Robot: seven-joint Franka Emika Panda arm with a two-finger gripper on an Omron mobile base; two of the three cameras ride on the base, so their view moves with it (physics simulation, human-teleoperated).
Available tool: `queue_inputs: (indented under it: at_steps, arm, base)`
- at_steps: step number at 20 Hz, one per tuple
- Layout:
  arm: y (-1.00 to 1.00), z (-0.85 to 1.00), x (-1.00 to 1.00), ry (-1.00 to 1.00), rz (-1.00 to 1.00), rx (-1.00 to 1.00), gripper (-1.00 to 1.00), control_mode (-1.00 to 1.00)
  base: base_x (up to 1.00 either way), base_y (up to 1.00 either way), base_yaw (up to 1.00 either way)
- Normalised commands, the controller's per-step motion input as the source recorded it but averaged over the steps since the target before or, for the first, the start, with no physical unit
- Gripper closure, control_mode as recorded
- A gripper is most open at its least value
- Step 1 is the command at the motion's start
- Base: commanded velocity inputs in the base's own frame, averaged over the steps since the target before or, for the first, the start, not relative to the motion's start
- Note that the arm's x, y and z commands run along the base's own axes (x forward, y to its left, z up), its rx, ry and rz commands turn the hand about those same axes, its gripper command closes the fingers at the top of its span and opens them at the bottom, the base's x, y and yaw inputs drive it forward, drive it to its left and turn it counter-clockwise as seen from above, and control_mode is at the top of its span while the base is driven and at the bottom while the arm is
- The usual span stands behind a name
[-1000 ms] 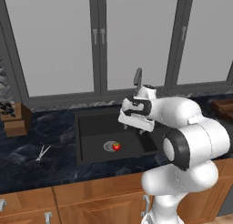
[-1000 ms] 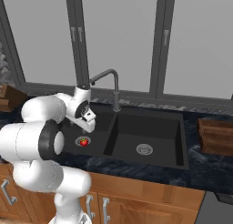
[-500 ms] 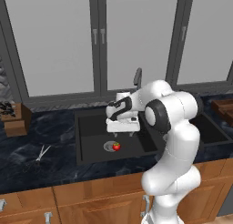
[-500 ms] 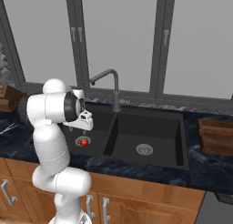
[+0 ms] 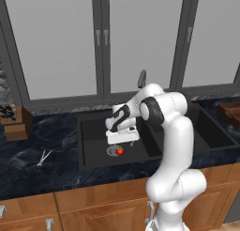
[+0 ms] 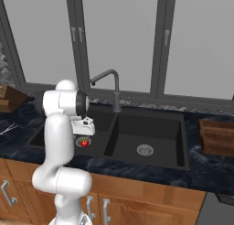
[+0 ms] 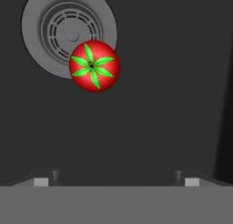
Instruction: Pick up all produce items and place them in the sink. Turn on the sink faucet to wash them. Then turn the sink off and put them in the tray.
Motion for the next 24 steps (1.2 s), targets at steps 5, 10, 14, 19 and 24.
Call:
queue_inputs:
  at_steps: [5,10,14,19,24]
  arm:
    - [0.0,-0.26,0.0,0.0,0.02,0.0,-1.0,-1.0]
    - [0.03,-0.31,0.14,0.0,0.02,0.0,-1.0,-1.0]
    - [0.09,-0.33,0.33,0.0,0.02,0.0,-1.0,-1.0]
    - [0.04,-0.29,0.4,0.0,0.01,0.0,-1.0,-1.0]
    - [0.0,-0.27,0.34,0.0,0.01,0.0,-1.0,-1.0]
  base:
    - [0.0,0.0,0.0]
    - [0.0,0.0,0.0]
    - [0.0,0.0,0.0]
    - [0.0,0.0,0.0]
    - [0.0,0.0,0.0]
